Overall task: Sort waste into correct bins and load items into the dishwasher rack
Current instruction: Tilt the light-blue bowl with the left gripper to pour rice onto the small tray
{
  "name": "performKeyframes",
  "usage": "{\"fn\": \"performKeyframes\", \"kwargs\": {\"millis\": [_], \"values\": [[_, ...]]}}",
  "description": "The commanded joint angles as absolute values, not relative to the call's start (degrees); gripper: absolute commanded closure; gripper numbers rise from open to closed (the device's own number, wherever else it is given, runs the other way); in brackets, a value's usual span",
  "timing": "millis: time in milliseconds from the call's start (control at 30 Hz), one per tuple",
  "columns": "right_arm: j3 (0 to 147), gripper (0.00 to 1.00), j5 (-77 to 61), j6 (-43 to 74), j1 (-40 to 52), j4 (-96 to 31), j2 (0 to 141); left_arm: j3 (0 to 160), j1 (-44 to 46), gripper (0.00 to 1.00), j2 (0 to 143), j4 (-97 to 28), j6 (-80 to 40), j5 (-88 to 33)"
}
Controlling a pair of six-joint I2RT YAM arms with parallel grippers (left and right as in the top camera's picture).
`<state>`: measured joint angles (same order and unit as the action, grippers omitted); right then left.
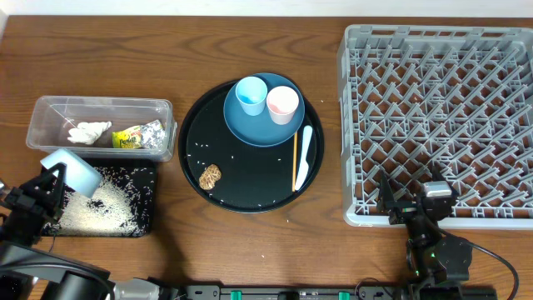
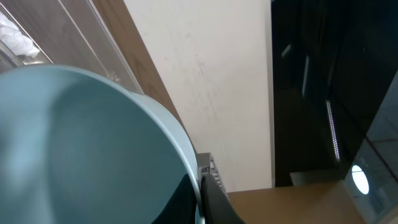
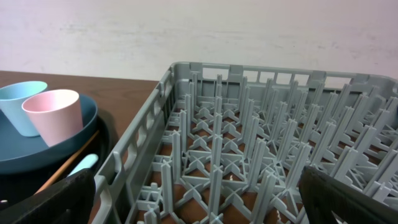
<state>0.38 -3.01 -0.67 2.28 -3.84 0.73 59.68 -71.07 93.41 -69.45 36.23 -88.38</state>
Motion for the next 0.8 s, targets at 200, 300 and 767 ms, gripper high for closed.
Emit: {"fn": "performKeyframes", "kwargs": {"millis": [200, 300, 767], "values": [[0.3, 0.01, -2.8, -1.1, 2.6, -4.1, 0.6, 59.5, -68.8, 0.94, 94.0, -68.6, 38.2, -90.0], [0.3, 0.01, -2.8, -1.1, 2.6, -4.1, 0.6, 59.5, -68.8, 0.94, 94.0, -68.5, 37.0, -90.0], [0.3, 0.01, -2.8, -1.1, 2.6, -4.1, 0.6, 60.8, -65.0, 0.94, 94.0, -68.4, 35.3, -90.0]]}}
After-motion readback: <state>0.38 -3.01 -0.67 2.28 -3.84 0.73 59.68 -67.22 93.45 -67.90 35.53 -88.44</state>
